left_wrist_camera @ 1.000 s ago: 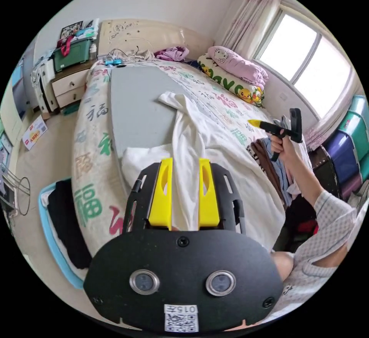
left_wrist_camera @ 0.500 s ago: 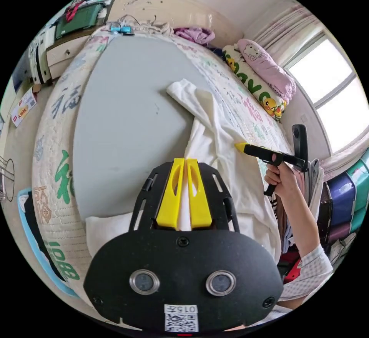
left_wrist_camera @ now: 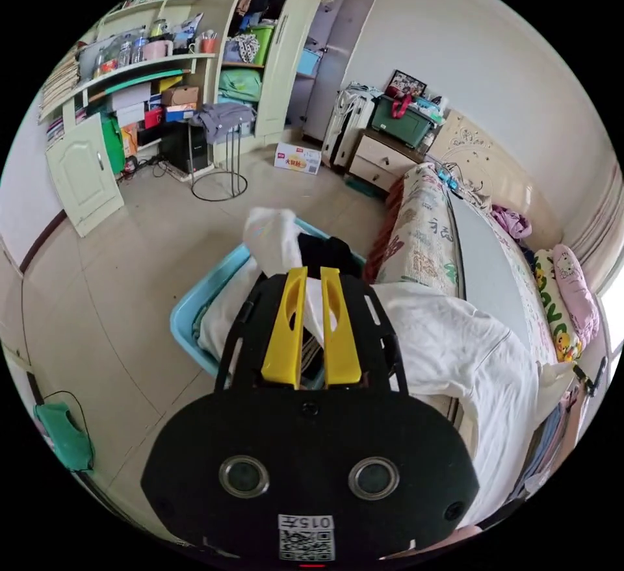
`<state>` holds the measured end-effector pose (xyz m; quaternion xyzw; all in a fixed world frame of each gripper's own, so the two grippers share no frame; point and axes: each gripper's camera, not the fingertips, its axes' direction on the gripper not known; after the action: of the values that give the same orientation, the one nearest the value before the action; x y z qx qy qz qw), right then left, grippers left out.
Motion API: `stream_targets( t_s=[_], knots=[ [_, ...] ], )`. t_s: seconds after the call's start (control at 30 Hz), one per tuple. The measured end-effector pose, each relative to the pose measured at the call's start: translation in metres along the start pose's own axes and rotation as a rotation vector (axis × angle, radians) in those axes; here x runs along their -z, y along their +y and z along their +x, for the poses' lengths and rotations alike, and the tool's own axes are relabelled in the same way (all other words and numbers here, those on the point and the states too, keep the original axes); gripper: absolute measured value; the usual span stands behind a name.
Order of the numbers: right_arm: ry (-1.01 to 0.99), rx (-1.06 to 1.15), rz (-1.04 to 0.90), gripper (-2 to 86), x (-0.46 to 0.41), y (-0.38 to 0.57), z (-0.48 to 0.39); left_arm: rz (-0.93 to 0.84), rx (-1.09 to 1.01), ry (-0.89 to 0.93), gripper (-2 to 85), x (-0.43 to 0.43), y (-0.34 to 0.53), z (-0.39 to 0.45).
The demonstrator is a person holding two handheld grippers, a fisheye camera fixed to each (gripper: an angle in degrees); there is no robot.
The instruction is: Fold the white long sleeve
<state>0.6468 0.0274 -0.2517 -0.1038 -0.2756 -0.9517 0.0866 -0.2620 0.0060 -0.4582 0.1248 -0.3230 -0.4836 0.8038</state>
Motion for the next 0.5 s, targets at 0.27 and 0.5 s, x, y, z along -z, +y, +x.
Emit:
stream_targets(
  t_s=[0.27, 0.5],
  knots=[
    [-0.227, -0.150, -0.046, 13.1, 0.018, -0.049, 0.008, -0.059, -0.571, 0.271, 7.7, -0.010, -0.028, 0.165],
    [-0.157, -0.400, -0.172, 4.3, -0.002, -0.042, 0.119, -0.168, -0.729, 0.400, 8.8, -0.077, -0.005, 0.280]
  ],
)
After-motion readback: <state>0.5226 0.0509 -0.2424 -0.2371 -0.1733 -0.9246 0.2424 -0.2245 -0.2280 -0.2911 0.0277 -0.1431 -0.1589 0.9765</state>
